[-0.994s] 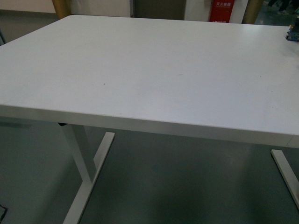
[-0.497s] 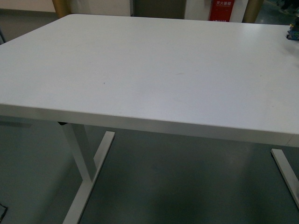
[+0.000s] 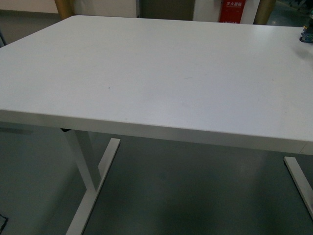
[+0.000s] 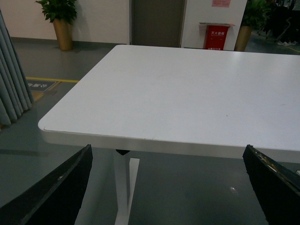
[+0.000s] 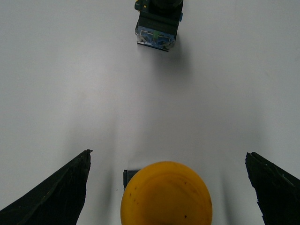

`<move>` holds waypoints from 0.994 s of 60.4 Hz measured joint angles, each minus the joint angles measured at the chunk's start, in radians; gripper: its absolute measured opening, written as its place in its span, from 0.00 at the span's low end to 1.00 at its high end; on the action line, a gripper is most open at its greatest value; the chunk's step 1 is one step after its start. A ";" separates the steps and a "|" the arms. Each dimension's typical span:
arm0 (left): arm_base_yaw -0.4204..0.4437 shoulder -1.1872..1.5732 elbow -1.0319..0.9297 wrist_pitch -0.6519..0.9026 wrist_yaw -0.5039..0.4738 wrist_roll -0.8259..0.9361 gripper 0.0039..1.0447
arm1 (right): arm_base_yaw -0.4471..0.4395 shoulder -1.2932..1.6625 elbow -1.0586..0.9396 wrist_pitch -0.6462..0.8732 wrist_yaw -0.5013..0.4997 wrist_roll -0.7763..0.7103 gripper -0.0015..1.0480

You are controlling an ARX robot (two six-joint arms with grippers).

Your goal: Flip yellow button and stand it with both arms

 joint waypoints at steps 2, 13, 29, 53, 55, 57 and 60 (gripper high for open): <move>0.000 0.000 0.000 0.000 0.000 0.000 0.94 | -0.002 -0.013 -0.018 0.010 -0.005 0.003 0.93; 0.000 0.000 0.000 0.000 0.000 0.000 0.94 | -0.021 -0.192 -0.233 0.129 -0.116 0.043 0.93; 0.000 0.000 0.000 0.000 0.000 0.000 0.94 | -0.055 -0.644 -0.658 0.277 -0.301 0.100 0.93; 0.000 0.000 0.000 0.000 0.000 0.000 0.94 | -0.104 -1.326 -1.178 0.262 -0.539 0.362 0.93; 0.000 0.000 0.000 0.000 0.000 0.000 0.94 | -0.095 -1.365 -1.209 0.270 -0.524 0.367 0.93; 0.000 0.000 0.000 0.000 0.000 0.000 0.94 | -0.074 -1.411 -1.264 0.347 -0.457 0.343 0.88; 0.000 0.000 0.000 0.000 0.000 0.000 0.94 | -0.009 -1.529 -1.416 0.548 -0.277 0.264 0.77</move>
